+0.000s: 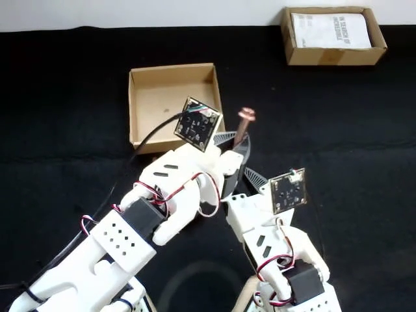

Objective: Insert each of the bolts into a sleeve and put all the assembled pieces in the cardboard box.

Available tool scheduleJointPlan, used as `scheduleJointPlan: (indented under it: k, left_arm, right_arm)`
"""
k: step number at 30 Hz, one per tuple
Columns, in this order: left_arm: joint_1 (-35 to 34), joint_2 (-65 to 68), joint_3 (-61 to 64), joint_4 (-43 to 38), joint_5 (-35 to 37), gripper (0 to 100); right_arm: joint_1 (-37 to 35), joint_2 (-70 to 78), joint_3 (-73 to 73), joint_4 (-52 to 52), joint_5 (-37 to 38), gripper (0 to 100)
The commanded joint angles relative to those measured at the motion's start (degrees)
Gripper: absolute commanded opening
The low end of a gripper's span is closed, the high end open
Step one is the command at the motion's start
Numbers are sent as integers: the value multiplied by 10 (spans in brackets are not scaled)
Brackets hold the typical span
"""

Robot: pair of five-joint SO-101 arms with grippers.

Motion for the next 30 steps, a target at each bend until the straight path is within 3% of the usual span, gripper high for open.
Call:
scheduleJointPlan:
  k: [1,11,25,30]
  left_arm:
    - [-27,-14,-20,-51,4,9]
    - [-65,-11,-67,-64,1,9]
    - [-62,-8,-21,-101,4,9]
    - [-26,-8,-8,-120,4,9]
  right_arm:
    - [7,-2,7,-1,-4,8]
    - [7,-2,26,-36,-4,8]
    - [7,-1,36,-44,-4,8]
    - [7,-1,36,-46,-4,8]
